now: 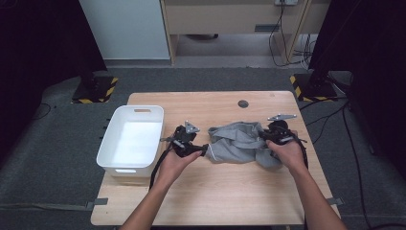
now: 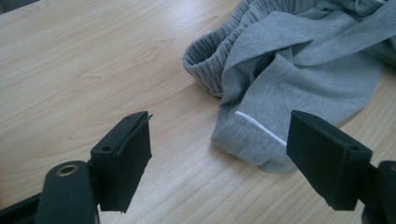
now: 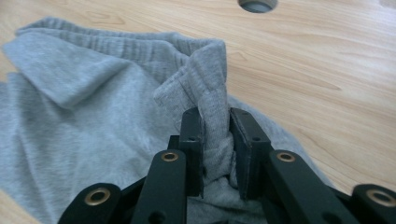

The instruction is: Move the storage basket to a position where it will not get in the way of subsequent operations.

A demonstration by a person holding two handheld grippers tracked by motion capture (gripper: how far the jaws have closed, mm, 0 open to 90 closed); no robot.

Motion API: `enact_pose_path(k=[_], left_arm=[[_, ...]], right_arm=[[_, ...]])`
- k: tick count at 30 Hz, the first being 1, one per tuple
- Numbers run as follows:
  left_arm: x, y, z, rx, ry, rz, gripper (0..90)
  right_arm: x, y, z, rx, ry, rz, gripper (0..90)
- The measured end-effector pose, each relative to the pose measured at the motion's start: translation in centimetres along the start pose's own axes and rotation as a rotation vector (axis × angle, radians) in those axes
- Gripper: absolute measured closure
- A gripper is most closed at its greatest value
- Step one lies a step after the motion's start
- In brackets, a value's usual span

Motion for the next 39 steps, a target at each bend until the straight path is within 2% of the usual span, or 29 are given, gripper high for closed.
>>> enact_pose_path(k=[8,13,19,22,25,27,28,30,35,39], left_arm=[[-1.9,0.6,0.1,0.004,-0.019,0.012,25.9],[-3.3,1.3,0.9,0.006,-0.016,0.022,30.9],[-3.7,1.4,2.2,0.026,-0.003,0.031,35.2],[-3.6,1.3,2.6,0.033,0.001,0.029,36.9],[-3.6,1.2,2.7,0.03,-0.004,0.027,38.5],[-3.6,1.2,2.7,0.028,-0.006,0.025,38.6],[-3.6,1.2,2.7,0.028,-0.004,0.024,38.7],[-3.5,1.3,2.8,0.029,-0.005,0.018,38.7],[-3.3,1.4,3.6,0.044,0.003,-0.001,39.3],[-3.4,1.3,4.1,0.068,-0.006,-0.001,41.4]], right_arm=[[-0.6,-0.8,0.1,0.019,0.021,0.038,74.3],[-0.7,-1.3,0.3,0.018,0.046,0.043,75.0],[-1.3,-1.6,1.3,0.058,0.072,0.072,76.6],[-1.7,-1.6,2.2,0.084,0.088,0.09,77.1],[-2.3,-1.9,3.9,0.122,0.114,0.114,77.5],[-3.0,-2.2,4.9,0.158,0.108,0.125,77.5],[-3.2,-2.1,5.2,0.165,0.108,0.123,77.6],[-3.5,-1.8,5.9,0.161,0.137,0.116,78.1],[-3.8,-1.4,7.5,0.208,0.19,0.133,79.1],[-3.6,-1.5,7.9,0.218,0.224,0.142,79.3]])
Point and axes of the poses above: each handheld gripper's, and its own axes: x roughly backward along the jaws, y roughly out of its top, z roughly to its left, the point moved 4 cm from there along -x, roughly forward along the jaws, and after that the axes turned 2 degrees about x, right-handed, at the moved point
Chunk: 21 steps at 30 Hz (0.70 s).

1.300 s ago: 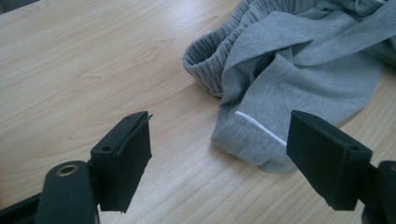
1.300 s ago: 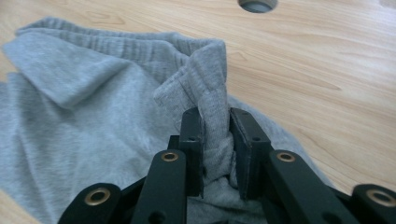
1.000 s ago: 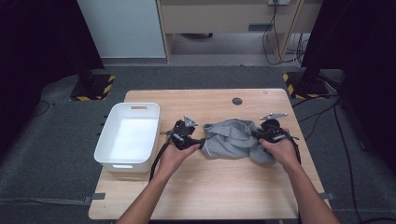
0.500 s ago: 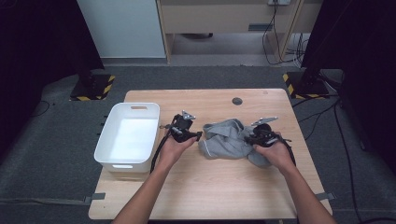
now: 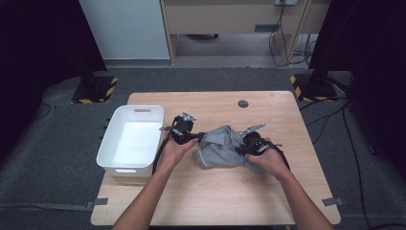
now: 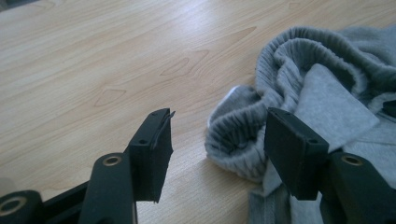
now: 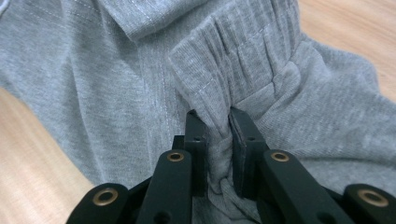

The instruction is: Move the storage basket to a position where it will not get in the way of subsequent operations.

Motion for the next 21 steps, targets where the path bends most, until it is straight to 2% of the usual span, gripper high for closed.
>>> enact_pose_path(k=[4,10,14,17,21], left_arm=[[-0.3,-0.1,-0.3,-0.009,-0.003,0.007,41.4],[-0.9,-0.6,-0.6,-0.044,0.021,0.039,39.2],[-1.4,-1.0,-0.4,-0.027,0.025,0.045,37.9],[-1.5,-1.2,-0.1,0.001,0.024,0.044,35.1],[-1.7,-1.3,-0.1,-0.001,0.02,0.045,34.2]], right_arm=[[0.1,-0.1,0.0,0.002,0.009,0.002,79.2],[0.3,-0.2,0.1,0.003,0.019,0.007,79.2],[0.3,-0.2,0.0,-0.008,0.028,0.002,79.2],[0.3,-0.1,0.0,-0.009,0.031,-0.001,79.1],[0.3,-0.1,0.0,-0.005,0.03,-0.009,79.1]])
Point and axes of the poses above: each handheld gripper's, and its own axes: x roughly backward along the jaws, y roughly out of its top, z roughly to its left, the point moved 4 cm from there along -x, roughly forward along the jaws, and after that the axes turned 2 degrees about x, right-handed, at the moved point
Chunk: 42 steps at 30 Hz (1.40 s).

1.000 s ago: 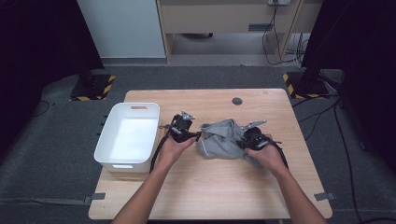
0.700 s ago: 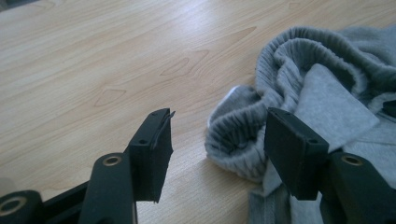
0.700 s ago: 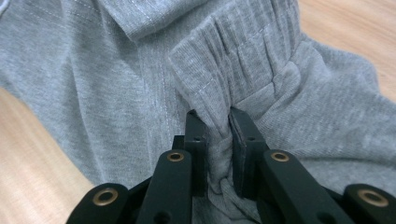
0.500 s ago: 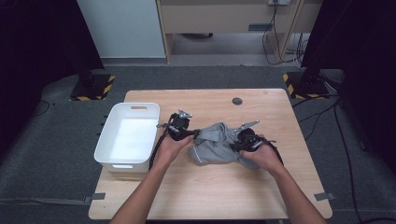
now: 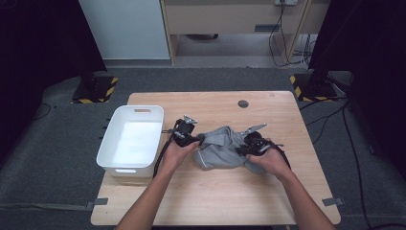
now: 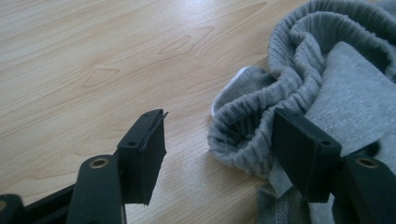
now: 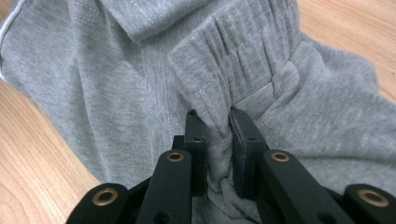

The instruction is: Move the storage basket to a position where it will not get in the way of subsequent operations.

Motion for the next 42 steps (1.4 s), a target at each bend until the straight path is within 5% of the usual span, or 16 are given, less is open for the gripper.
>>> enact_pose_path(k=[13,23,27,36,42], left_arm=[[-1.6,-1.0,-0.6,0.01,-0.068,0.047,32.3],[-1.3,-1.0,-1.9,-0.052,-0.104,0.058,69.4],[-0.7,-0.7,-2.1,-0.073,-0.079,0.048,80.8],[1.8,0.3,-1.9,-0.067,-0.048,0.018,82.2],[3.8,1.4,-1.5,-0.1,-0.016,-0.004,82.2]], right_arm=[[0.1,0.2,0.2,0.001,0.005,-0.013,79.0],[0.1,0.6,0.7,0.009,0.016,-0.03,79.6],[0.3,0.8,1.1,0.018,0.02,-0.039,79.9],[2.1,1.6,0.2,0.002,-0.031,-0.072,80.1],[3.9,2.5,-1.1,-0.044,-0.081,-0.118,80.1]])
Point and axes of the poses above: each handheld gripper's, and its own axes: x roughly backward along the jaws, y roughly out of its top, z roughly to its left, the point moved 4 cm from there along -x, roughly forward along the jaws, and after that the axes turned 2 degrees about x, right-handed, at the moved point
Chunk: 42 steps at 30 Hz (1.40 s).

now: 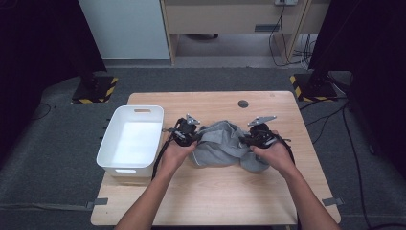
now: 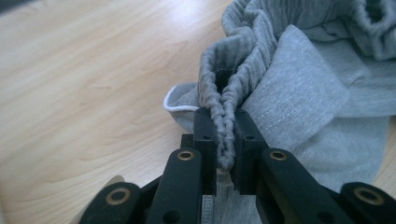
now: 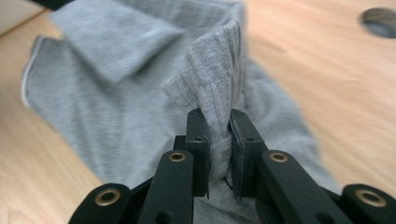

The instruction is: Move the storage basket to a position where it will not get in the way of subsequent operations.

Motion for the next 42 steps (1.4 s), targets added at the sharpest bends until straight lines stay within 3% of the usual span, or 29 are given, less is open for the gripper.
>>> enact_pose_path(k=[9,14,21,24,30,34,39,42], left_arm=[[2.7,1.7,1.0,-0.005,0.037,-0.035,82.3],[2.9,1.7,0.3,-0.044,0.03,-0.018,82.3],[2.2,0.8,-0.4,-0.046,0.015,-0.001,82.2],[2.2,0.7,-0.3,-0.039,0.013,-0.002,82.3],[1.9,0.6,-0.4,-0.03,0.004,0.007,82.2],[1.9,0.6,-0.6,-0.03,-0.001,0.008,82.2],[1.8,0.4,-0.6,-0.025,-0.006,0.009,82.2],[1.6,0.1,-0.6,-0.013,-0.01,0.011,82.1]], right_arm=[[1.2,1.4,-2.6,-0.054,-0.1,-0.031,80.2],[0.7,1.5,-3.4,-0.074,-0.125,-0.02,74.4],[0.4,0.6,-2.9,-0.079,-0.166,-0.015,49.6],[1.0,0.4,-2.6,-0.075,-0.17,-0.033,51.1],[1.7,0.1,-1.6,-0.038,-0.148,-0.061,64.6],[1.1,0.4,-0.6,0.0,-0.133,-0.059,59.1],[-0.6,0.5,-0.2,0.015,-0.161,-0.014,46.7],[-1.4,0.1,-0.2,0.025,-0.185,0.027,60.3]])
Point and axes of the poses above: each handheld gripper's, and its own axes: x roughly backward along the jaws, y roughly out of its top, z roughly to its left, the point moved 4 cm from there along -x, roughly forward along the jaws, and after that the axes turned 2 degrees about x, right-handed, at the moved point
